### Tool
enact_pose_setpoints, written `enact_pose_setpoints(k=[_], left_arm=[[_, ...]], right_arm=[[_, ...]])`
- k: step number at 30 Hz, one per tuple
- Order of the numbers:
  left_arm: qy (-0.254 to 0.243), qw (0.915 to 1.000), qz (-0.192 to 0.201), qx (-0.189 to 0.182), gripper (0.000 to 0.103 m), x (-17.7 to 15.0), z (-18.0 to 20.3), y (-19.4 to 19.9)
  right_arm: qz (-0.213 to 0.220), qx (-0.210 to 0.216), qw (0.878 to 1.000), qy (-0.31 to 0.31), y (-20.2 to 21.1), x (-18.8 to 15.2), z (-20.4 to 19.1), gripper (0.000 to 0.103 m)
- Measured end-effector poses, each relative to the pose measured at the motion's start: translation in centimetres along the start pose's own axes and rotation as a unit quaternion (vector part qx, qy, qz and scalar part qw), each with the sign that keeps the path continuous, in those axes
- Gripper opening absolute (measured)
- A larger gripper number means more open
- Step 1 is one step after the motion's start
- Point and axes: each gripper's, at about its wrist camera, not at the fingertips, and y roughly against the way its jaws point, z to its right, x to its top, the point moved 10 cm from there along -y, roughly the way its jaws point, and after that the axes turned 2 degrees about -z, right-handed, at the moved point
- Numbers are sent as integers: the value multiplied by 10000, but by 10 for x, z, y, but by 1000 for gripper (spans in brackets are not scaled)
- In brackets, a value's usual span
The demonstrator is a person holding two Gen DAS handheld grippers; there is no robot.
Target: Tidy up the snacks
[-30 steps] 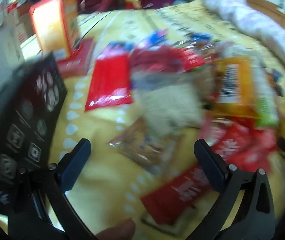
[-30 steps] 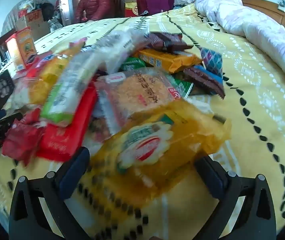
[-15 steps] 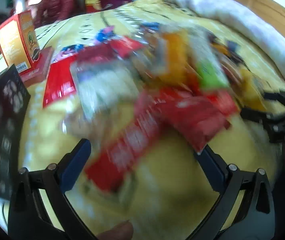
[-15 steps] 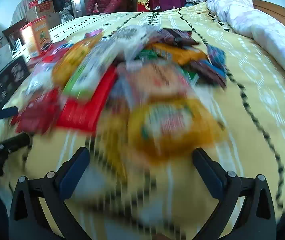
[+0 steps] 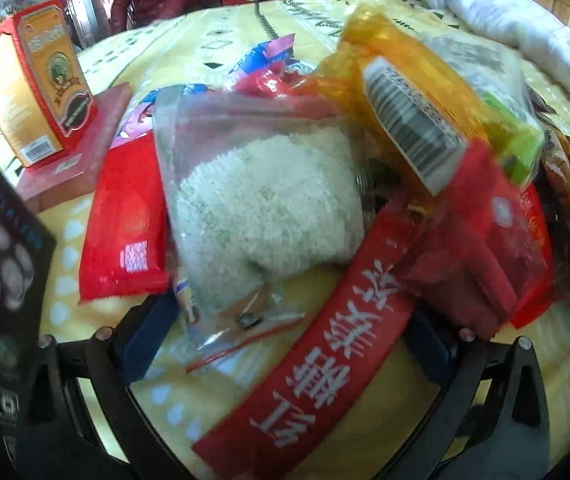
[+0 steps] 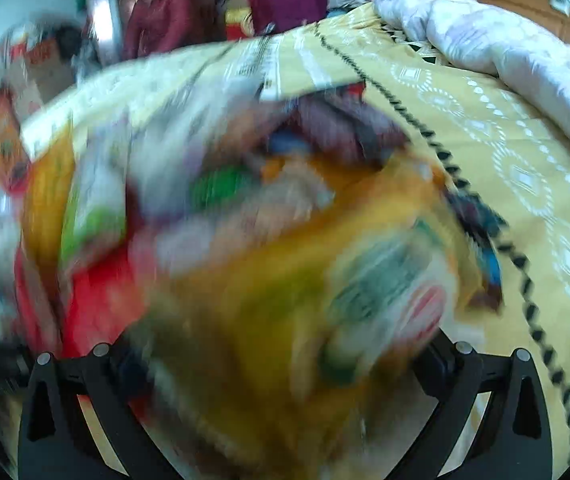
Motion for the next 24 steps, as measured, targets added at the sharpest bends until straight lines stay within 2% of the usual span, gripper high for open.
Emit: enact_pose_setpoints(k=[2,4,9,24], left_arm=[[17,10000,-30,11,103,-2,1,-1],[52,10000,-31,-16,103,0,-1,-4],[52,10000,-63,-17,103,11,-3,-7],[36,10000,-67,-45,103,12,-7,-6]], right_arm=[[-141,-78,9996,220,1,-21,0,103],[-36,-89,9996,252,4,-28,3,103],[-102,-47,9996,240,-4,-24,11,103],[-104,-90,9996,256,-3,-25,11,103]])
